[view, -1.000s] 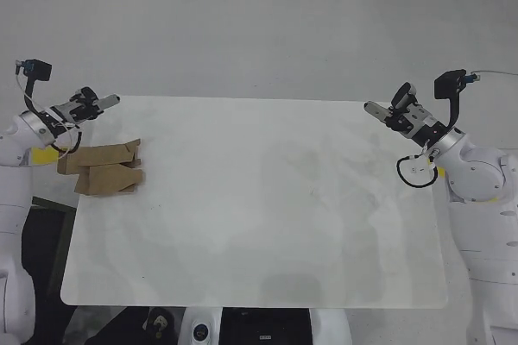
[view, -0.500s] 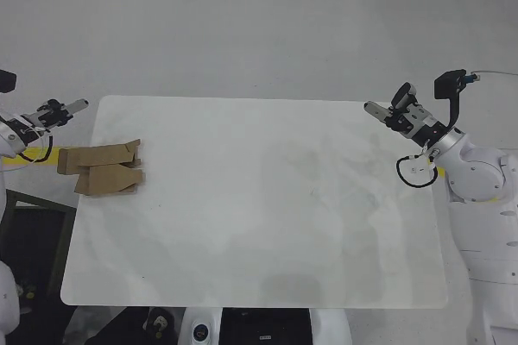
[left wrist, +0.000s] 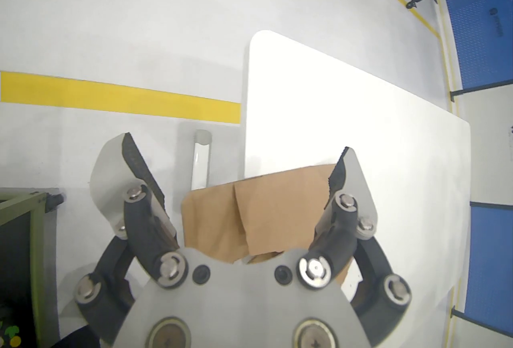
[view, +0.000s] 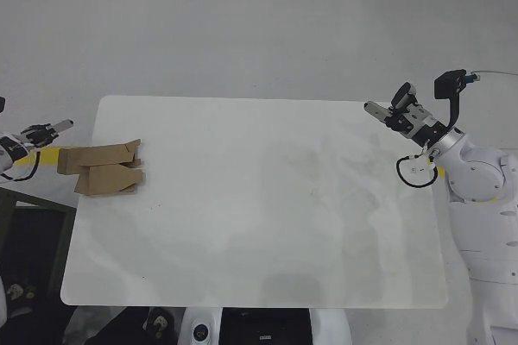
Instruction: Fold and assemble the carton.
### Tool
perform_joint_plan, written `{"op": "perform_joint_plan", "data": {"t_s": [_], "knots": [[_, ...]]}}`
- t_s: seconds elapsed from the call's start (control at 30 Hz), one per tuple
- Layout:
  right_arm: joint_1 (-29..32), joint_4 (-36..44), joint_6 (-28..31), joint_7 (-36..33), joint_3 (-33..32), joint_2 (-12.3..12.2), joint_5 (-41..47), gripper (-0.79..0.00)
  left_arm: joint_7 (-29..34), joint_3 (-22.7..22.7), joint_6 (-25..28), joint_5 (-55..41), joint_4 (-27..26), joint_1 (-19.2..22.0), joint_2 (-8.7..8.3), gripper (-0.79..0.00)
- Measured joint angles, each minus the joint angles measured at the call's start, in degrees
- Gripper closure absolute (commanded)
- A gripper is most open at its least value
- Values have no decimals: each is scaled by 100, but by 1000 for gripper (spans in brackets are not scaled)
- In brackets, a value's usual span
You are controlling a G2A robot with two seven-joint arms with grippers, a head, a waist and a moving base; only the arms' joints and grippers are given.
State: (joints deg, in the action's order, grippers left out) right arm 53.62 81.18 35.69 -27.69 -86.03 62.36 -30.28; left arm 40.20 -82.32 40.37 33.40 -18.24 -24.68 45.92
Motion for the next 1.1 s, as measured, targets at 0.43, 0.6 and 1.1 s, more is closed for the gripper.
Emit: {"op": "perform_joint_plan", "data": {"t_s": [0.43, 0.6, 1.1], "knots": [[0, 0, 0, 0, 0, 0, 0, -785, 263, 160, -312, 298, 507, 44, -81, -785], [0, 0, 0, 0, 0, 0, 0, -785, 560, 141, -139, 74, 543, 39, -80, -748], [0, 0, 0, 0, 0, 0, 0, -785, 811, 184, -198, -412, 577, -50, 28, -105]]}}
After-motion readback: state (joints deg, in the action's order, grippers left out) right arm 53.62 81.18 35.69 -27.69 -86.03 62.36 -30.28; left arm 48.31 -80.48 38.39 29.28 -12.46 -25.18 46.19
